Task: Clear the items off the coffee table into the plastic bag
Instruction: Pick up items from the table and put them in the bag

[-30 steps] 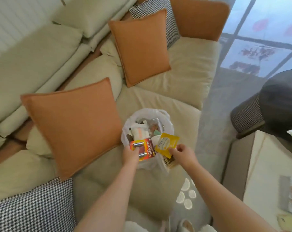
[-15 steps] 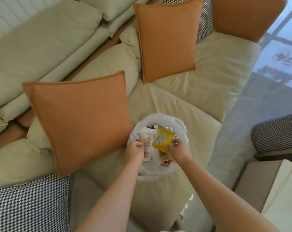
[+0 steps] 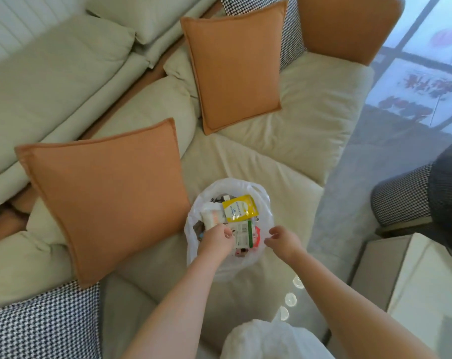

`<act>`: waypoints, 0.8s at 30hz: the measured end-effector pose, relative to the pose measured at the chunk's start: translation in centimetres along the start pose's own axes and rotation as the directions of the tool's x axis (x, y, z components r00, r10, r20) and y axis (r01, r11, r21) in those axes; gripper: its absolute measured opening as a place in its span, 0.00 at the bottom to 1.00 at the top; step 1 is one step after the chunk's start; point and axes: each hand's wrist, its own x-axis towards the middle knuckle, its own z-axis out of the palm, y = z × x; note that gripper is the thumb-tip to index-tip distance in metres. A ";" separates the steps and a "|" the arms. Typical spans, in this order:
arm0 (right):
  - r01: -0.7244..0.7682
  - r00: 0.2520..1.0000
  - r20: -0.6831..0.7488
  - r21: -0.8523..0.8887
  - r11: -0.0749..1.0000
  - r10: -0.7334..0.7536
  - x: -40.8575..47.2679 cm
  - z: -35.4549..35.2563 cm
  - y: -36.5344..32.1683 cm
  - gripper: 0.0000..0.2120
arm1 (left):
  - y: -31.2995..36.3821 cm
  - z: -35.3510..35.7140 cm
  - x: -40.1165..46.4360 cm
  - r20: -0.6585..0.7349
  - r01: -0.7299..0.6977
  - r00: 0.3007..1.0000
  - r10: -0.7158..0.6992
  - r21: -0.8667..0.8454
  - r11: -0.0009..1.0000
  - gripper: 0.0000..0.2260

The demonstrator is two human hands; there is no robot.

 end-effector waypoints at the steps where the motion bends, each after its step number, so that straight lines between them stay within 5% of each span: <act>1: 0.006 1.000 -0.010 0.006 1.000 -0.006 -0.6 -0.3 0.4 0.20 | 0.3 0.1 -0.5 0.003 -0.019 1.000 0.019 0.024 1.000 0.08; 15: -0.025 0.966 -0.254 0.083 0.996 0.046 -13.0 -3.3 10.8 0.20 | 5.3 6.5 -9.4 0.215 -0.368 0.924 0.317 0.270 0.890 0.11; 24: -0.143 0.910 -0.340 0.280 0.949 0.237 -21.1 -3.6 23.7 0.18 | 7.8 16.6 -18.3 0.488 -0.616 0.779 0.393 0.484 0.622 0.11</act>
